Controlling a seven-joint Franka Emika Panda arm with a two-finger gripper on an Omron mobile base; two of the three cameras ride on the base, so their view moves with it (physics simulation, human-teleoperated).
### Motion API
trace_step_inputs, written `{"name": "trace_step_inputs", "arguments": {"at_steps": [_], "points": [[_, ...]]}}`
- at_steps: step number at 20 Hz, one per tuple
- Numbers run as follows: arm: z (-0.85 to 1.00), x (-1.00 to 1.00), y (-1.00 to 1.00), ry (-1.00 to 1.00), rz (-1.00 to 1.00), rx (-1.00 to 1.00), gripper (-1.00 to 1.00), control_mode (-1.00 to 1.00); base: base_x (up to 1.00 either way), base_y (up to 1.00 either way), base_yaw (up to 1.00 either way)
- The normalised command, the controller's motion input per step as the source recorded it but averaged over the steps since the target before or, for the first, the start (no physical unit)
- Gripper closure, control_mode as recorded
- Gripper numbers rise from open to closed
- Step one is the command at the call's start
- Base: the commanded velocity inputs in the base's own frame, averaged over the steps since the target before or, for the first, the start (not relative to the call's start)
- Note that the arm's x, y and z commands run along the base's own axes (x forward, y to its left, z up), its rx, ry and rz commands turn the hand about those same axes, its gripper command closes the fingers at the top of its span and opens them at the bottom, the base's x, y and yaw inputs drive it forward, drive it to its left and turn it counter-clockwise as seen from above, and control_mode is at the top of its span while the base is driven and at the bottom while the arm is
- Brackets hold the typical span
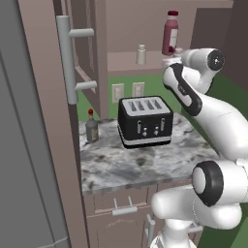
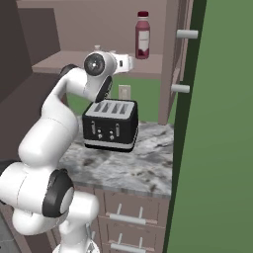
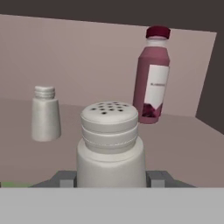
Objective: Pick the shaker and shaker from the counter and place them in the cabinet.
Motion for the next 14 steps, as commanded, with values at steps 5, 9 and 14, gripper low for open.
{"name": "trace_step_inputs", "arguments": {"at_steps": [5, 9, 14], "points": [[-0.03, 0.39, -0.02, 0.00, 0.00, 0.00, 1.00, -1.00, 0.00, 0.00, 0.00], [-0.23, 0.41, 0.00, 0.00, 0.00, 0.00, 1.00, -1.00, 0.00, 0.00, 0.00], [-0.21, 0.34, 0.00, 0.00, 0.00, 0.00, 1.00, -1.00, 0.00, 0.00, 0.00]]}}
